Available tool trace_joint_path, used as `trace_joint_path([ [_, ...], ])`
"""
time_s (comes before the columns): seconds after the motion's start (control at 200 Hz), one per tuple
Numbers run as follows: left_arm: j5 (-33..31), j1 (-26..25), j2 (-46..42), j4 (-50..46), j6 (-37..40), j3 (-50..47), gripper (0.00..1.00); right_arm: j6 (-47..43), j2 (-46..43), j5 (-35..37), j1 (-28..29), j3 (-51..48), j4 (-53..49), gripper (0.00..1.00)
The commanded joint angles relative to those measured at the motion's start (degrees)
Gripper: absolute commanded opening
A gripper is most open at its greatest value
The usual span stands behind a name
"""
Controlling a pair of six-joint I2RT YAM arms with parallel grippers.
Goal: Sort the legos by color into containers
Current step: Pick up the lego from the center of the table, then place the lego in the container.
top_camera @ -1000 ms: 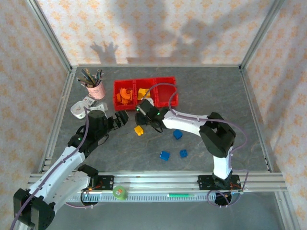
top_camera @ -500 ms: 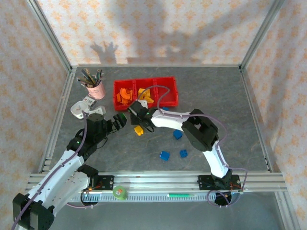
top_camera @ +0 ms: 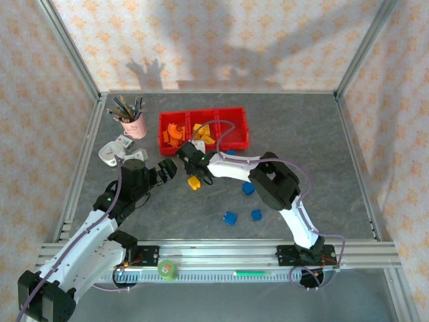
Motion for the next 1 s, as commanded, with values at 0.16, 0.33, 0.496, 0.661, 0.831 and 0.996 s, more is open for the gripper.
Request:
trace_joint_path([
  [0.16, 0.87, 0.54, -0.36, 0.32, 0.03, 0.75, 0.99, -0.93, -6.90, 2.37, 0.10, -1.55, -0.53, 0.22],
  [0.33, 1.47, 0.54, 0.40, 0.65, 0.38, 1.72, 0.99, -1.89, -11.05, 2.84, -0.59, -1.86, -0.60, 0.21],
  [0.496, 1.82, 0.54, 1.79, 2.32, 0.42, 2.40, 0.99, -3.72, -13.47, 3.91, -2.85, -0.54, -1.16, 0.21],
  [0.661, 1.73, 0.54, 4.50, 5.00, 0.54, 3.67, 0.99, -5.47, -11.97, 3.64, -6.72, 3.18, -1.79, 0.22],
  [0.831, 1.28, 0.54, 8.26, 7.68, 0.71, 5.61, 0.99, -7.62, -7.26, 2.81, -9.80, 9.42, -2.11, 0.22],
  [0.996, 0.85, 0.54, 12.12, 9.77, 1.16, 7.27, 0.99, -9.07, 0.29, 3.52, -11.95, 18.22, -4.90, 0.23],
])
